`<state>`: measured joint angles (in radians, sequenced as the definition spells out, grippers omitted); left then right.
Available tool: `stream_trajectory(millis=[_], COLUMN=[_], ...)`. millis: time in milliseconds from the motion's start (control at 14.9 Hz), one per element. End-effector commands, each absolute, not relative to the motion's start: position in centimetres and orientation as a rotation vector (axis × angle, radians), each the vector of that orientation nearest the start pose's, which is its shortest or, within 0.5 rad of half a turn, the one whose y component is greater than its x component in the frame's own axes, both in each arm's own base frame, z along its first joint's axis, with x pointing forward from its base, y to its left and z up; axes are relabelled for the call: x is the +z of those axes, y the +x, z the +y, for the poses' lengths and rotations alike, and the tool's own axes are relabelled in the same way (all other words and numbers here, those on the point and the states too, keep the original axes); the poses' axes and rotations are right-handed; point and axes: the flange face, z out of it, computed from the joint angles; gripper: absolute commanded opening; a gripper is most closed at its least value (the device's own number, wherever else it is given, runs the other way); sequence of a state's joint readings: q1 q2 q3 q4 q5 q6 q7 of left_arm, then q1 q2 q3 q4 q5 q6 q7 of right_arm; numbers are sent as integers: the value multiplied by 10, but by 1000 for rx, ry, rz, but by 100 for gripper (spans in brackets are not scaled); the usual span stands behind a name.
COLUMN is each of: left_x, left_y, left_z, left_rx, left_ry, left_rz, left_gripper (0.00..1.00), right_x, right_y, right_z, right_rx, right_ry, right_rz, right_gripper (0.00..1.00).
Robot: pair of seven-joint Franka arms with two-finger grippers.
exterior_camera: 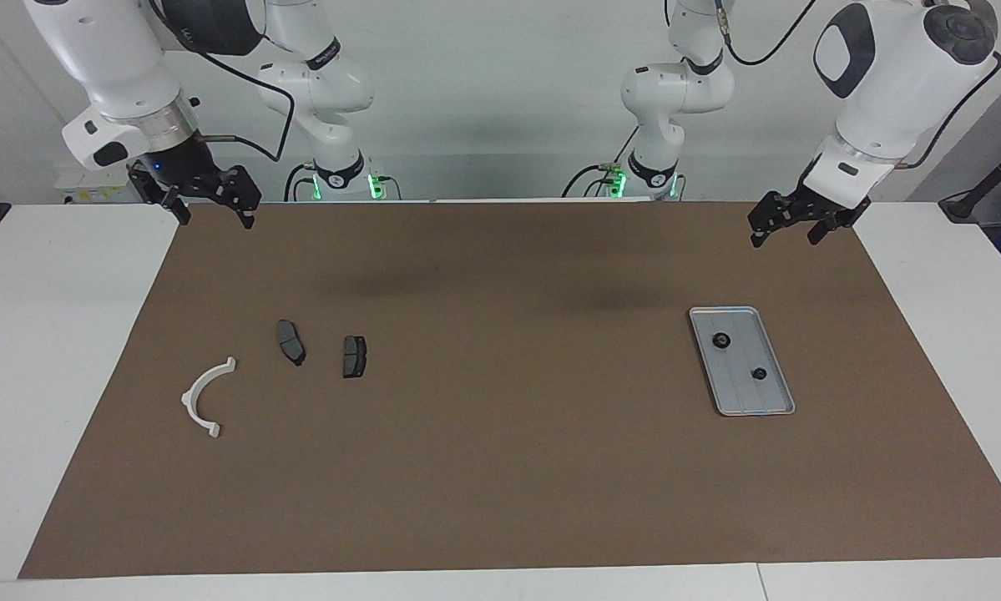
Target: Place bearing gear from tray to pile
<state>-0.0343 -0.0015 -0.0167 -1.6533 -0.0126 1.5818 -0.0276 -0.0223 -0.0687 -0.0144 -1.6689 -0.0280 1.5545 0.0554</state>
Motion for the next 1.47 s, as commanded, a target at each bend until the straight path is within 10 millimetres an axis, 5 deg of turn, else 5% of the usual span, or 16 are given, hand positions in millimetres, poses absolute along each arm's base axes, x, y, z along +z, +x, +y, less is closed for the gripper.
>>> stream_trajectory(millis=[0,937,1205,1406], left_x=[593,590,570,532], left_y=[549,547,544,544], left_z=[-29,-24,-24,-22], left_rx=[89,91,53,63], left_ry=[-3136,-3135,-3133,-3115], left_rz=[60,29,30,15], left_gripper=[100,100,100,100], right_x=[613,614,613,613], right_y=[529,529,529,529], right_z=[-25,-23,-23,-23], right_rx=[67,65,67,70], right_ry=[-3159,-3161,-3161,-3164], right_rz=[179,177,177,162], right_gripper=[100,100,100,100])
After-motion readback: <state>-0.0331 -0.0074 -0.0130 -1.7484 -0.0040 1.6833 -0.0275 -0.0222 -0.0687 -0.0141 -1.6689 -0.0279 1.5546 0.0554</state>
